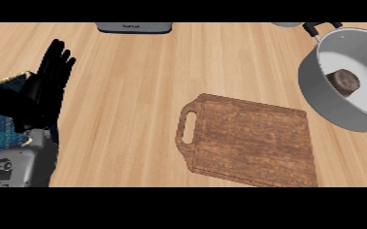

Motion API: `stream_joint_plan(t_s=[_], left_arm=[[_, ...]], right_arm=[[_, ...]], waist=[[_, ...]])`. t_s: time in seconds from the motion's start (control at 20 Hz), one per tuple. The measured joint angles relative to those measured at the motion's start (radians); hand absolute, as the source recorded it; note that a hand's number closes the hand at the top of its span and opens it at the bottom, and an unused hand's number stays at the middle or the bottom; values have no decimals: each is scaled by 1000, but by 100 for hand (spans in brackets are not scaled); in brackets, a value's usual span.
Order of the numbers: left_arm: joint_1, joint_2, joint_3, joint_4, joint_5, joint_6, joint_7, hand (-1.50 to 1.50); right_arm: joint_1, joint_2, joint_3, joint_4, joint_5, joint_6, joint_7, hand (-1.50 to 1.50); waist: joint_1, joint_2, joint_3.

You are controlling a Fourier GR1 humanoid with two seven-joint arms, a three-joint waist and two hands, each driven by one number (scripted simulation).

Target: Pick the cupcake from the cutting board and place it in the pot

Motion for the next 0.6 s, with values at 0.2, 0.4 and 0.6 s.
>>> stream_joint_plan(t_s=[0.2,0.4,0.6], left_arm=[[9,-1,0,-13,1,-2,2,0],[8,0,0,-25,3,-3,11,0],[27,-7,-9,-41,-5,1,9,0]], right_arm=[[43,-52,-5,18,-9,34,-4,-150],[68,-86,1,20,-9,53,-4,-150],[96,-109,5,20,-11,64,-10,-150]], waist=[[1,1,1],[3,1,2],[4,1,3]])
